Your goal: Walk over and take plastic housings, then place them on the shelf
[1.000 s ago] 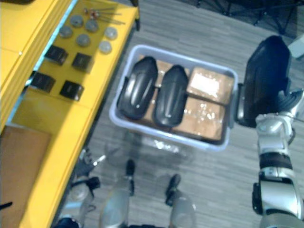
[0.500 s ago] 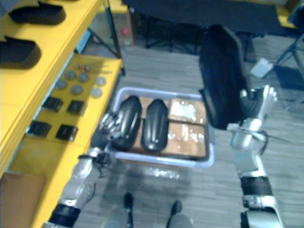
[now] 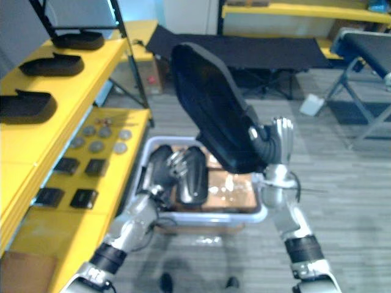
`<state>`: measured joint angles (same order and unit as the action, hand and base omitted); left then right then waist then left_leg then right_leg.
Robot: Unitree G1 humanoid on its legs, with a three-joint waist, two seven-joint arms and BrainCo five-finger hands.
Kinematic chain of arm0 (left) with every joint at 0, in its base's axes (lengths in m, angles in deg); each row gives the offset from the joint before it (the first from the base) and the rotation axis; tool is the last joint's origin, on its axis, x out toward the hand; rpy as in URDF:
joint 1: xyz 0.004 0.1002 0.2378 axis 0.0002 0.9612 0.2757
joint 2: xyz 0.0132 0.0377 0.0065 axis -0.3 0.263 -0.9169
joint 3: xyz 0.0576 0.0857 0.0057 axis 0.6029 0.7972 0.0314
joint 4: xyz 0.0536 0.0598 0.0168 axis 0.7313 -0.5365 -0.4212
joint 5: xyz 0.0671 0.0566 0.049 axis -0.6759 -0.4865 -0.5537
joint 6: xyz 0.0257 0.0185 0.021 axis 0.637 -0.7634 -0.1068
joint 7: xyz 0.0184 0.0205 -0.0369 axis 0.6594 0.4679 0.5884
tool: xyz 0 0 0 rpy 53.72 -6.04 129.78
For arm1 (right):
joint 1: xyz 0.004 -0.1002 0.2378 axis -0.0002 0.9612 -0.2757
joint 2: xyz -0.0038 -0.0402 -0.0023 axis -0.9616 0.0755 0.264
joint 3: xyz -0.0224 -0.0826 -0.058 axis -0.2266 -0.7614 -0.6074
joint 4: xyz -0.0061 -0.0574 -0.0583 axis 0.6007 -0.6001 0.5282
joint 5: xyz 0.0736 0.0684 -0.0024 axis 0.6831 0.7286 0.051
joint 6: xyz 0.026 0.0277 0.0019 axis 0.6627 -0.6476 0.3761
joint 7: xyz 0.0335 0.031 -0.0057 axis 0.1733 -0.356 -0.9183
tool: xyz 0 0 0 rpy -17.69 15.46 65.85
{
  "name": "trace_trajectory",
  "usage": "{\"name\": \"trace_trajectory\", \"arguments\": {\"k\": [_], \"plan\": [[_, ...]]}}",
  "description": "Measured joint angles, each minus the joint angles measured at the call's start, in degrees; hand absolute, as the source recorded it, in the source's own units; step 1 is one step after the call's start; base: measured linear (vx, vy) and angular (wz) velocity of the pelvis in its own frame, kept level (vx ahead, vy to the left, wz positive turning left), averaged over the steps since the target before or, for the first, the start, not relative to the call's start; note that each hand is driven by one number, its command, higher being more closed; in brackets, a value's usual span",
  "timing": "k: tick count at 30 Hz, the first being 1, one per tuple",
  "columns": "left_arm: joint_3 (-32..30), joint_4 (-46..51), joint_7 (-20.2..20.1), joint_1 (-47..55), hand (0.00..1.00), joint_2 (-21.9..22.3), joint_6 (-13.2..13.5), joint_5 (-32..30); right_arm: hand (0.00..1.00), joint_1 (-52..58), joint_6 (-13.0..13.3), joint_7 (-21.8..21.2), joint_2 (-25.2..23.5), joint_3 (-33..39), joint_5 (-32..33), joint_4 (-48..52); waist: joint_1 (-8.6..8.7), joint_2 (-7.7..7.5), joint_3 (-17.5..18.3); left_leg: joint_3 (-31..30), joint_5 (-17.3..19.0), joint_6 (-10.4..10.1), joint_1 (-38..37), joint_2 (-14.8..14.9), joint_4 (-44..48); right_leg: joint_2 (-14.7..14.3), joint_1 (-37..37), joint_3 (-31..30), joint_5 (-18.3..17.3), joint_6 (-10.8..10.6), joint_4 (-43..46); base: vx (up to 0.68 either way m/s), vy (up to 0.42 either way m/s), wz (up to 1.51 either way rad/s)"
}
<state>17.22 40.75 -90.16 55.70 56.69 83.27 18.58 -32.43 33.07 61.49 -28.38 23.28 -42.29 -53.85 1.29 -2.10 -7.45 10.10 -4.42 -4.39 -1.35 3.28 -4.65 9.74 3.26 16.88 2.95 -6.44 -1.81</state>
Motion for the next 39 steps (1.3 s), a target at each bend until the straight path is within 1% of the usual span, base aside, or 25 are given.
{"name": "trace_trajectory", "arguments": {"k": [3, 5, 9, 11, 14, 16, 17, 19, 20, 23, 25, 27, 30, 34, 39], "plan": [[0.0, -1.4, 0.0, 0.0, 0.0, 0.4, 0.2, 0.0, 1.0, 1.2, 0.9, -0.4, -0.9, -0.2, 0.1, 0.0, 0.02, -0.54, 1.0, 0.0, 0.0, 0.0, 0.0, -0.1, 0.0, 0.0, 0.5, 0.0, 0.6, -0.1, -1.1, 0.0, 0.0, 0.0], [0.1, -1.4, 0.0, 0.0, 0.0, 0.7, 0.8, 0.0, 1.0, 2.7, 2.1, -1.5, -1.8, -0.4, 0.2, 0.0, 0.09, -1.06, 2.2, 0.0, 0.0, 0.0, 0.0, -0.2, 0.0, 0.0, 0.8, 0.0, 0.9, -0.2, -1.7, 0.0, 0.0, 0.0], [0.2, -1.4, -0.2, 0.0, 0.0, 1.7, 1.8, 0.3, 1.0, 4.6, 3.7, -3.3, -2.5, -3.1, 0.3, -0.1, 0.12, -1.19, 2.8, -0.1, -0.2, 0.1, -0.1, -0.2, 0.0, 0.1, 0.9, 0.1, 0.9, -0.1, -1.7, -0.02, 0.001, 0.0], [0.8, -1.4, -0.2, 0.0, 0.0, 2.1, 2.7, 0.9, 1.0, 5.5, 4.5, -4.1, -3.7, -5.4, 0.3, -1.3, 0.22, -1.19, 2.8, -0.1, -0.3, 0.1, -0.1, -0.2, -0.2, 0.1, 0.9, 0.1, 0.9, -0.1, -1.7, -0.05, 0.004, 0.0], [1.8, -1.3, -0.2, 0.0, 0.0, 2.3, 3.0, 1.4, 1.0, 6.5, 4.5, -4.7, -5.2, -6.3, 0.3, -2.9, 0.12, -1.18, 2.9, -0.2, -0.5, 0.1, 0.0, -0.2, -0.3, 0.1, 0.9, 0.3, 0.9, -0.1, -1.7, -0.05, 0.003, 0.01], [2.4, -1.3, -0.8, 0.0, 0.0, 2.2, 3.3, 3.6, 1.0, 6.9, 4.4, -4.8, -6.2, -6.8, 1.4, -4.8, 0.07, -1.18, 2.9, -0.3, -0.5, 0.1, 0.0, -0.2, -0.3, 0.2, 0.9, 0.3, 0.9, -0.1, -1.7, -0.02, 0.007, 0.01], [2.6, -1.3, -1.4, 0.0, 0.0, 2.2, 4.3, 4.3, 1.0, 7.0, 4.4, -4.7, -6.6, -7.4, 2.2, -6.2, 0.07, -1.18, 2.9, -0.3, -0.6, 0.1, 0.0, -0.3, -0.3, 0.3, 0.9, 0.4, 1.0, -0.2, -1.7, 0.0, 0.0, 0.0], [2.7, -0.8, -2.3, 0.0, 0.0, 2.2, 5.0, 5.8, 1.0, 7.4, 4.3, -4.3, -7.2, -7.8, 2.6, -6.8, 0.07, -1.19, 2.9, -0.6, -0.7, 0.2, 0.2, -0.3, -0.3, 0.3, 0.9, 0.5, 1.0, -0.2, -1.7, -0.02, 0.009, 0.07], [2.8, 0.1, -2.8, 0.0, 1.0, 2.3, 5.3, 6.2, 1.0, 7.5, 4.2, -3.3, -7.5, -8.6, 2.8, -8.0, 0.1, -1.23, 3.0, -0.9, -0.8, 0.2, 0.4, -0.4, -0.3, 0.3, 0.8, 0.7, 1.1, -0.2, -1.7, -0.01, 0.008, 0.12], [3.1, 0.4, -2.8, 0.0, 1.0, 2.2, 5.3, 7.0, 1.0, 7.9, 3.9, -2.0, -8.2, -9.2, 3.9, -10.1, 0.09, -1.33, 4.0, -1.6, -0.8, 0.2, 0.5, -0.4, -0.3, 0.3, 1.1, 1.7, 1.0, -0.2, -1.8, -0.01, 0.002, 0.12], [3.2, 1.5, -2.7, 0.0, 1.0, 2.1, 5.4, 6.8, 1.0, 7.9, 3.9, -0.9, -8.5, -9.4, 4.9, -10.7, -0.24, -1.34, 4.2, -1.6, -0.8, 0.2, 0.5, -0.4, -0.3, 0.3, 1.1, 1.8, 1.0, -0.2, -1.9, 0.0, 0.0, 0.04], [3.3, 2.1, -2.5, 0.0, 1.0, 2.1, 5.4, 5.4, 1.0, 8.0, 3.8, 0.0, -8.5, -10.0, 5.3, -10.8, -0.31, -1.38, 4.2, -1.7, -0.8, 0.2, 0.6, -0.4, -0.1, 0.3, 1.3, 1.9, 1.0, -0.2, -1.9, 0.0, 0.0, 0.0], [3.3, 2.1, -0.7, 0.0, 1.0, 1.9, 5.7, 2.8, 1.0, 8.6, 3.9, 1.3, -8.6, -11.4, 5.8, -10.8, -0.3, -1.71, 4.5, -1.8, -0.9, 0.2, 0.6, -0.4, -0.1, 0.3, 1.4, 2.0, 1.0, -0.2, -2.0, 0.0, 0.0, 0.0], [3.3, 2.1, -0.1, 0.0, 1.0, 1.6, 5.2, 2.2, 1.0, 9.0, 3.9, 2.8, -8.8, -12.9, 7.0, -10.8, -0.3, -2.33, 4.9, -1.9, -0.9, 0.2, 0.6, -0.5, -0.1, 0.3, 1.8, 2.2, 1.3, -0.2, -2.7, 0.0, 0.0, 0.0], [3.3, 2.1, -0.1, 0.0, 1.0, 1.5, 4.7, 2.1, 1.0, 9.0, 3.8, 4.0, -8.9, -13.8, 7.4, -10.7, -0.3, -2.36, 5.0, -1.9, -0.9, 0.2, 0.6, -0.6, -0.1, 0.4, 1.8, 2.2, 1.4, -0.2, -2.7, 0.0, 0.0, 0.0]]}}
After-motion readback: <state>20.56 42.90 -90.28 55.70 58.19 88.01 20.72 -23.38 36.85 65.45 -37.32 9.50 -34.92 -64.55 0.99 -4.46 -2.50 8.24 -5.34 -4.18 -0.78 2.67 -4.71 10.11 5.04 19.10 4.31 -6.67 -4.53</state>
